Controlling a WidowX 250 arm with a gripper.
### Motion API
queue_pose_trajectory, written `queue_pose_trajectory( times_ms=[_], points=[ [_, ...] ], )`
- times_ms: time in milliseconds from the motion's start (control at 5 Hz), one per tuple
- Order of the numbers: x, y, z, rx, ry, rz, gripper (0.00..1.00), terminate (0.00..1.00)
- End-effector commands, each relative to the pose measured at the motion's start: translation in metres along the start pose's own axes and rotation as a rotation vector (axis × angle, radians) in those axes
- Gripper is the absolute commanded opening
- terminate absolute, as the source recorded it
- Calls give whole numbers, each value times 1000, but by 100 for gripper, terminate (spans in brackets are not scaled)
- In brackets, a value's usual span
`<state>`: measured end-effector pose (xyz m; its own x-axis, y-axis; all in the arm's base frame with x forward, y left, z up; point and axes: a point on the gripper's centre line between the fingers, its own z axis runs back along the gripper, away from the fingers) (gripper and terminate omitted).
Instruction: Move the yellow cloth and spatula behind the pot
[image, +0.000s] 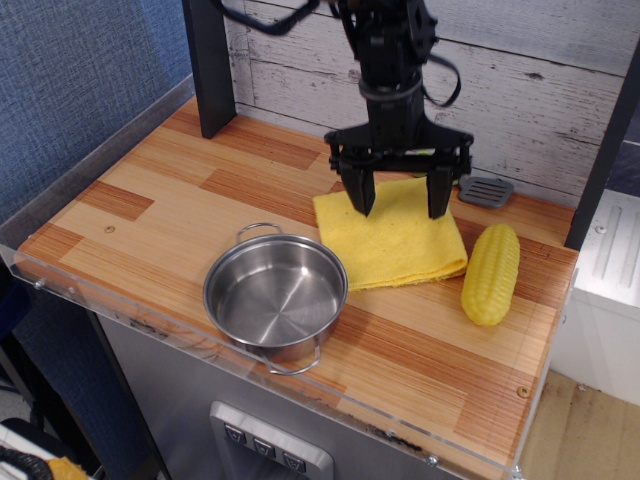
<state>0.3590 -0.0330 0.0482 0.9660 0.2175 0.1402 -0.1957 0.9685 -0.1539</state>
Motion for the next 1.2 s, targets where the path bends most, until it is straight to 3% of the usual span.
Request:
queue_pose_trajectory(
  times_ms=[0, 400, 600, 800, 1000],
  points=[
    [-1, 1, 66, -44, -146, 32, 100, 0],
    [-19, 15, 131, -34, -242, 88, 100, 0],
    [-33, 25, 180, -49, -315, 111, 100, 0],
    [-42, 31, 208, -66, -310, 117, 100, 0],
    [-42, 31, 208, -66, -310, 117, 100, 0]
  ],
)
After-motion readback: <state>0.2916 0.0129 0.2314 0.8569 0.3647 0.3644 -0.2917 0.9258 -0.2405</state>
